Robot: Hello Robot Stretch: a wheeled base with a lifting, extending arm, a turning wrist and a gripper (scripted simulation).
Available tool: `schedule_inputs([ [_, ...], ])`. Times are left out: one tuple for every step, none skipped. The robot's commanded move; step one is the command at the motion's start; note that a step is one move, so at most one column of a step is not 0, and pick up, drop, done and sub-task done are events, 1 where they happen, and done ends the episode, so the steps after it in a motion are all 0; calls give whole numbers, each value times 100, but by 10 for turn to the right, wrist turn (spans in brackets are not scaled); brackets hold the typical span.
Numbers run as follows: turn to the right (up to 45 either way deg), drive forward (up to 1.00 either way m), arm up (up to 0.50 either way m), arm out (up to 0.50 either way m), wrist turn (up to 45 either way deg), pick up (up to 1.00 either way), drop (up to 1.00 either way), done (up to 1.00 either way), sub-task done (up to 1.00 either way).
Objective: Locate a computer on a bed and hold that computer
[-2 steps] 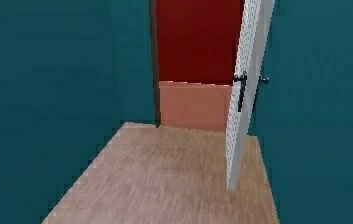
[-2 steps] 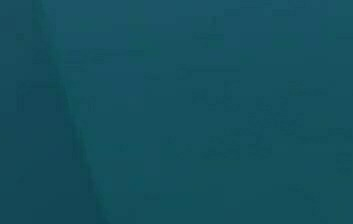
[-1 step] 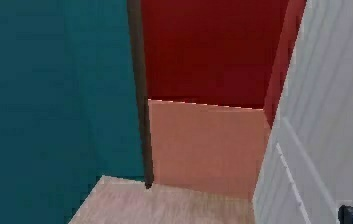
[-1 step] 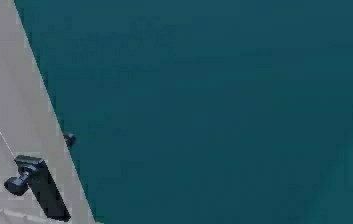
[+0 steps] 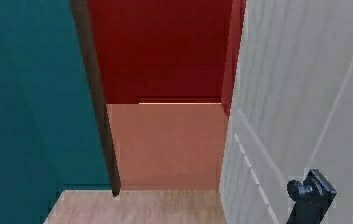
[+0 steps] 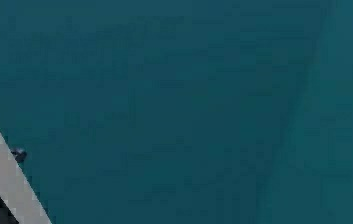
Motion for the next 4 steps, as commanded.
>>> schedule_inputs([
  [0,20,0,0,0,0,0,0,0],
  [-60,0,0,0,0,0,0,0,0],
  [0,100,0,0,0,0,0,0,0],
  [0,40,0,0,0,0,0,0,0],
])
